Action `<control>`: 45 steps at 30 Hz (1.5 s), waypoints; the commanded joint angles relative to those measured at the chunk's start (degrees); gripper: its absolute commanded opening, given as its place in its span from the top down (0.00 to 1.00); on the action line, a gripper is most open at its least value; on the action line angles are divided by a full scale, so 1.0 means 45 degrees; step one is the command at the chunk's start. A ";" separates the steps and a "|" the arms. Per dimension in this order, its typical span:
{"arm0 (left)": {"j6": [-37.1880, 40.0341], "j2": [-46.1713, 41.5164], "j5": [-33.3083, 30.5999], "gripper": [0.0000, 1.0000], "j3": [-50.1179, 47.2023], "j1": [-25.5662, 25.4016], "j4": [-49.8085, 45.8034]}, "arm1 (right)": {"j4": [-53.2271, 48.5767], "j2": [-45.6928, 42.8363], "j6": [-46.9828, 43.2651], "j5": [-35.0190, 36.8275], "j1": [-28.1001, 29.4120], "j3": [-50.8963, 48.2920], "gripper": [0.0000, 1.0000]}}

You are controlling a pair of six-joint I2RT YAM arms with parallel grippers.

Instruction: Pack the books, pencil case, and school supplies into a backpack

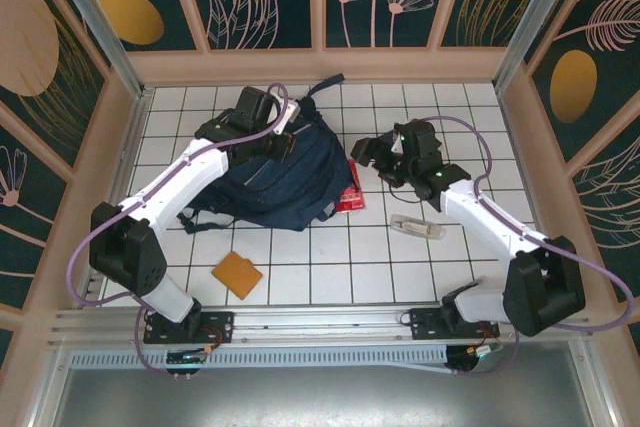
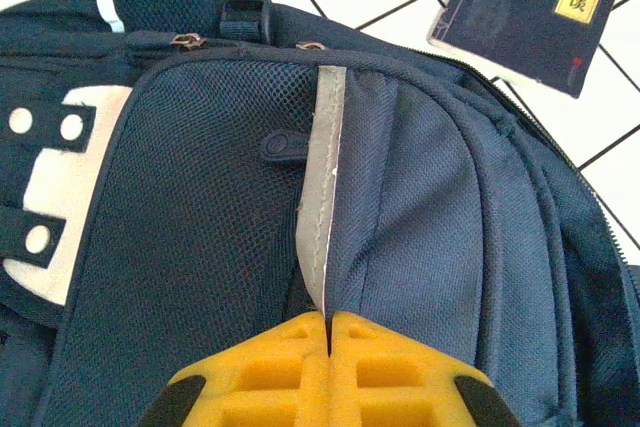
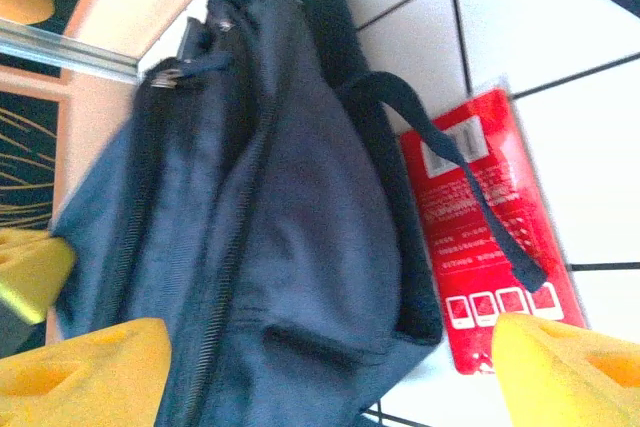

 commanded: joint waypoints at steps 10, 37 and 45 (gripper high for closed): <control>-0.0234 -0.1002 0.0486 1.00 0.0207 0.0182 0.0605 | 0.2271 0.2577 0.0288 -0.3629 0.0802 -0.0033 0.41; -0.0516 -0.1325 0.2046 1.00 0.0191 0.2269 0.1900 | 0.0970 0.3764 -0.1178 -0.0810 0.1558 -0.0028 0.39; 0.0940 -0.1389 0.1593 1.00 -0.0579 0.2312 0.1795 | -0.0867 0.2732 -0.1611 0.0402 -0.1744 0.0161 0.27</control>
